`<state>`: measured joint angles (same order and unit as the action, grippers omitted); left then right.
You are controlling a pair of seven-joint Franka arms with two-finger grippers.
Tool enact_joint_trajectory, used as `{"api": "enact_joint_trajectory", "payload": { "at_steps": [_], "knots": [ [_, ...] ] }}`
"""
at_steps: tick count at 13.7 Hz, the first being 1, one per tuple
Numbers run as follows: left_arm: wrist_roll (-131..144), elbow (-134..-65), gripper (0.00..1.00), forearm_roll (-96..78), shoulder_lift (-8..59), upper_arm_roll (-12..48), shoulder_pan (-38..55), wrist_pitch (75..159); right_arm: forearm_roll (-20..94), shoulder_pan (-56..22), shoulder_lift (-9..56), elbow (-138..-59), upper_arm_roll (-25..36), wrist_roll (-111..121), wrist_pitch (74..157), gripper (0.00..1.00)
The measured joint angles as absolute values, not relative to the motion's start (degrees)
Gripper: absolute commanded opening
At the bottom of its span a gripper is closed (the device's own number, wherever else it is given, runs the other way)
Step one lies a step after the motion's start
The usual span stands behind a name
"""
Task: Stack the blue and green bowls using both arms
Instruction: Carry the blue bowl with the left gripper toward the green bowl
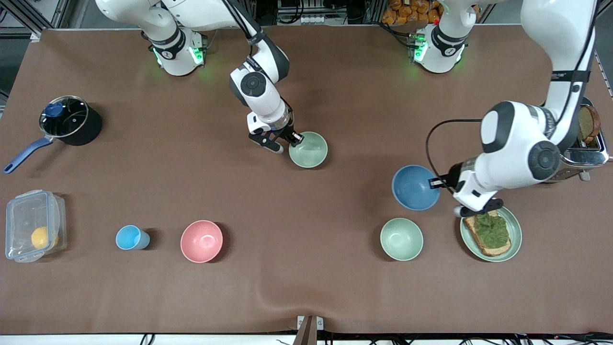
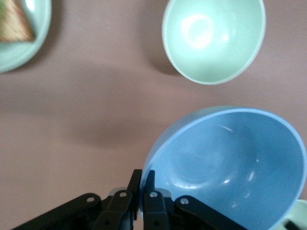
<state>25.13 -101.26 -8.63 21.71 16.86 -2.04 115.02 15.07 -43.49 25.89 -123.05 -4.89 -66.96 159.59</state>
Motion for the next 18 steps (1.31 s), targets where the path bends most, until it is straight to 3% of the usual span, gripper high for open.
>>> {"api": "enact_joint_trajectory", "payload": {
  "at_steps": [3, 6, 8, 13, 18],
  "knots": [
    [36.55, -102.85, 0.00, -8.63, 21.84, 21.33, 0.67, 119.20, 15.49, -42.27, 25.76, -121.08, -4.40, -68.26, 156.43, 1.00],
    [46.66, -105.54, 0.00, -8.63, 22.47, 21.70, 7.47, 125.13, 15.73, -38.86, 25.28, -115.58, -4.29, -72.44, 143.87, 1.00],
    [51.74, -106.09, 0.00, -8.63, 23.08, 21.72, 9.83, 127.50, 18.66, -36.28, 25.27, -112.91, -4.25, -75.41, 139.93, 1.00],
    [61.52, -109.67, 0.00, -8.67, 24.11, 21.88, 12.98, 137.22, 32.30, -33.06, 29.07, -113.14, -4.13, -77.42, 139.69, 1.00],
    [66.10, -110.23, 0.00, -10.42, 23.77, 24.03, 13.21, 137.74, 48.20, -32.83, 36.14, -112.42, -4.43, -73.39, 145.54, 1.00]
  ]
}}
